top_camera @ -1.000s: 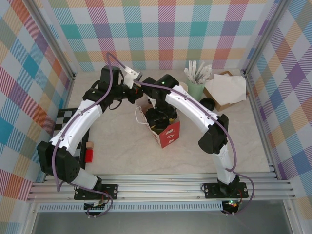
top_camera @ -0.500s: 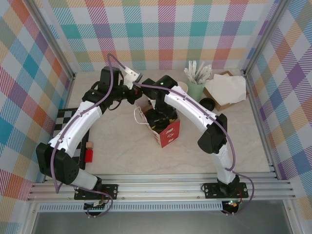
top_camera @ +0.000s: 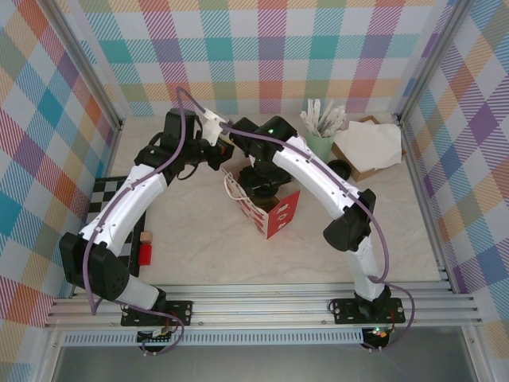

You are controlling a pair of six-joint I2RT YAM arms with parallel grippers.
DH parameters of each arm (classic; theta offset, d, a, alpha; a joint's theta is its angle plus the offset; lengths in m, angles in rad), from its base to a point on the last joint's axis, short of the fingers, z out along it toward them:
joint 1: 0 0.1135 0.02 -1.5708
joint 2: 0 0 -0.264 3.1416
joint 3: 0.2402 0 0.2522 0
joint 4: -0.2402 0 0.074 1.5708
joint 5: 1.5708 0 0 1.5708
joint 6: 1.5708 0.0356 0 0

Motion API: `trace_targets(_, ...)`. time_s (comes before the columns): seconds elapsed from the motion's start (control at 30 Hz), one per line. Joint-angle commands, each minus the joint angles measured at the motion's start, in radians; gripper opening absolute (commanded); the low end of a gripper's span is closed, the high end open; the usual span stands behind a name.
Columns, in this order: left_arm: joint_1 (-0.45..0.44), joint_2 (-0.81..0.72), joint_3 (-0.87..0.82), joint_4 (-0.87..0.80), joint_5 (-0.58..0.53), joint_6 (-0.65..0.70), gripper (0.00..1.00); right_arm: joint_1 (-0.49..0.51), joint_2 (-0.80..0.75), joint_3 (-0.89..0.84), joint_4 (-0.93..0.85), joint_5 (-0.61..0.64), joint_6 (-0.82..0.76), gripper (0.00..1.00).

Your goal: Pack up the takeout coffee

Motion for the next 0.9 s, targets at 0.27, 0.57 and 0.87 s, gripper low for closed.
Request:
trace_targets(0.27,-0.009,0.010,0.043,-0.036,0.006,0.037,0.00,0.010,-0.078,-0.069,-0.177,0.041,0.010,0.59)
trace_targets(0.57,-0.009,0.014,0.041,-0.010,-0.011,0.051,0.00,0.006,-0.102,-0.212,-0.178,-0.046,-0.002,0.59)
trace_targets(0.87,-0.010,0.009,0.048,-0.026,-0.004,0.059,0.00,0.004,-0.087,-0.247,-0.178,-0.082,-0.007,0.60)
